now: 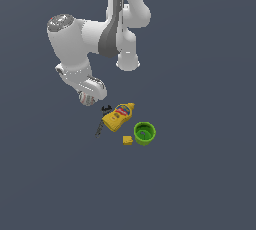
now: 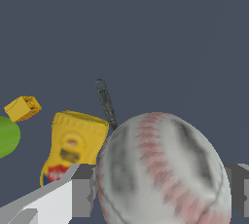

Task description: Pick up a designated object from a clutter of objects.

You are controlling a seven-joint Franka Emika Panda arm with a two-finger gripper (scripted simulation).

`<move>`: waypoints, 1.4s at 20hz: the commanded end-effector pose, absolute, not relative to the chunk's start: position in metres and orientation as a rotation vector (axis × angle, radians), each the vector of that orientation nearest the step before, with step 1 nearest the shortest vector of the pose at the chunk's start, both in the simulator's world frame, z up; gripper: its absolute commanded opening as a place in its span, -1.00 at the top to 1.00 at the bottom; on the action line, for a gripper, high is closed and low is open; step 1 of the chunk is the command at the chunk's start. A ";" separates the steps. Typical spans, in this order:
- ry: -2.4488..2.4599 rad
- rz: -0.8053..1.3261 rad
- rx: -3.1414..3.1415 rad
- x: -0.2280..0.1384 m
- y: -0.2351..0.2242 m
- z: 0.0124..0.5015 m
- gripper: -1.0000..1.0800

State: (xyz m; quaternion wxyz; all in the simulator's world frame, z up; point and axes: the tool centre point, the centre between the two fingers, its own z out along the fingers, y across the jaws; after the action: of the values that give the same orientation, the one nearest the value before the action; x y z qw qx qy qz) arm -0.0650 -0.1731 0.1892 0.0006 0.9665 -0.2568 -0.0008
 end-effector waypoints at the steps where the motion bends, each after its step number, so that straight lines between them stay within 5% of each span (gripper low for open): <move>1: -0.807 0.000 3.033 -0.065 -0.169 0.216 1.00; 18: -0.805 0.000 3.034 -0.064 -0.141 0.381 1.00; 28: -0.803 0.000 3.037 -0.060 -0.131 0.435 1.00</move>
State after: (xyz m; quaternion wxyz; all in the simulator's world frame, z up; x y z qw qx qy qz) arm -0.0608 -0.1322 0.4288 0.0003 0.9667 -0.2558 -0.0004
